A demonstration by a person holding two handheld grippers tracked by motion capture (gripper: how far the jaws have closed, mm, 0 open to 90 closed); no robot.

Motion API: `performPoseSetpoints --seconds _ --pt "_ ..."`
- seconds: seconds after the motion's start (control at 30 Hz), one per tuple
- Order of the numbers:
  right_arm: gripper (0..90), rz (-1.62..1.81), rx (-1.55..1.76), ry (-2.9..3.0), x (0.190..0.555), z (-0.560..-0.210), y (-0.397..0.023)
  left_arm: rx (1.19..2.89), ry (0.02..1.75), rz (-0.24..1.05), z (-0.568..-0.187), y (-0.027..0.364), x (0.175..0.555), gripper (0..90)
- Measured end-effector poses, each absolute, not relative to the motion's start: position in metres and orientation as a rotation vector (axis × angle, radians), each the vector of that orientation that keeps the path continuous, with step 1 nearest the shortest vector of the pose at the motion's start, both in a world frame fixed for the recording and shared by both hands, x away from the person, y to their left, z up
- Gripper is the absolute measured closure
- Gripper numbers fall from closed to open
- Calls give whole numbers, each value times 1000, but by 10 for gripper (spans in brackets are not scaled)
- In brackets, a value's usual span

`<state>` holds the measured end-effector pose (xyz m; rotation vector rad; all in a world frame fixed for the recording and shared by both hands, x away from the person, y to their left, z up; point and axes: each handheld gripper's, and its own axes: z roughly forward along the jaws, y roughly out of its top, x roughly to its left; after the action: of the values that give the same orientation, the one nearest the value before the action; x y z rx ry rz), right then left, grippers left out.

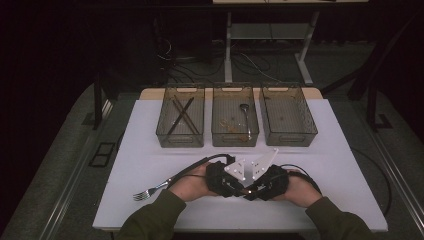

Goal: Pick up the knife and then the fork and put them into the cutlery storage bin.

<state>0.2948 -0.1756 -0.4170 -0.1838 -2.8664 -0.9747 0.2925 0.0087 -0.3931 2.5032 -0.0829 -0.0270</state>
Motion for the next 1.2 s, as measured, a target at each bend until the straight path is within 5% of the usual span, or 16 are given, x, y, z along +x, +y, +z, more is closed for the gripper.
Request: performPoseSetpoints --seconds 0.1,0.37,0.73,1.2 --pt "753 -978 -199 -2863 295 -417 -177 2499 -82 -11 -393 9 293 754" --pt "753 -991 -274 -2892 301 -416 -190 2343 126 77 -383 41 303 464" --pt "753 -1114 -499 -2893 310 -400 -226 2212 448 214 -390 110 301 247" --pt "753 -1352 -828 -2818 319 -370 -274 2141 669 293 -408 157 292 113"
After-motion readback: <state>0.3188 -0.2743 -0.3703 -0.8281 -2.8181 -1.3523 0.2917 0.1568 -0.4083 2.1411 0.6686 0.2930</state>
